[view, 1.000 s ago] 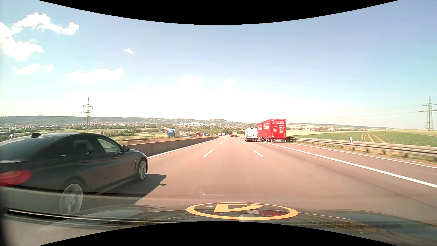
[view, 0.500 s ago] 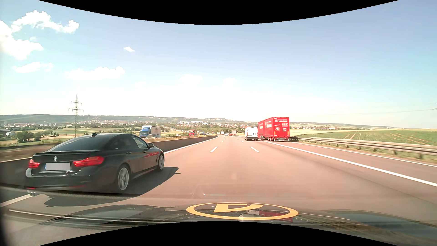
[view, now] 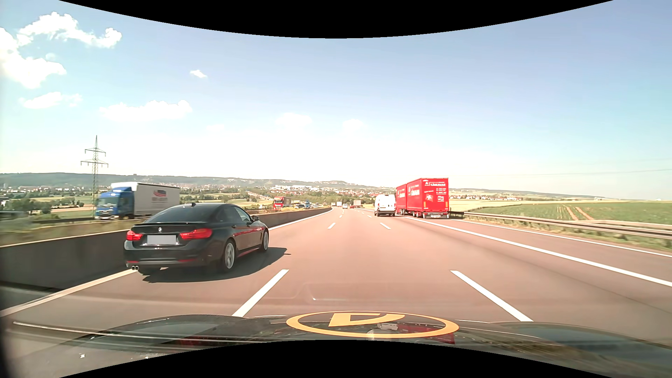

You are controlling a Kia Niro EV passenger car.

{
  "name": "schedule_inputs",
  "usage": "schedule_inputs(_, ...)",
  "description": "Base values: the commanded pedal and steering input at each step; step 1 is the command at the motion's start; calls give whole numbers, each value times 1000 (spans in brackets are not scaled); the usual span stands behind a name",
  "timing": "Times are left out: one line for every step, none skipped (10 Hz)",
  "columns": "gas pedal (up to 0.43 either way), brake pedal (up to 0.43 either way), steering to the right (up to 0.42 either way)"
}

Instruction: Follow the waypoints while adhering to traffic rules and regulations

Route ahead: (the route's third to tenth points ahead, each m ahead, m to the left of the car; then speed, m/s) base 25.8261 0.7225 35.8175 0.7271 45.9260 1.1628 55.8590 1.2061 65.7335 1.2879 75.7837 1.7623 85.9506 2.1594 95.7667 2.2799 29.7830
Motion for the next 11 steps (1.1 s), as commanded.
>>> schedule_inputs(169,0,0)
schedule_inputs(169,0,0)
schedule_inputs(169,0,0)
schedule_inputs(169,0,0)
schedule_inputs(169,0,0)
schedule_inputs(169,0,-2)
schedule_inputs(169,0,-2)
schedule_inputs(169,0,-3)
schedule_inputs(169,0,-3)
schedule_inputs(169,0,-3)
schedule_inputs(169,0,-2)
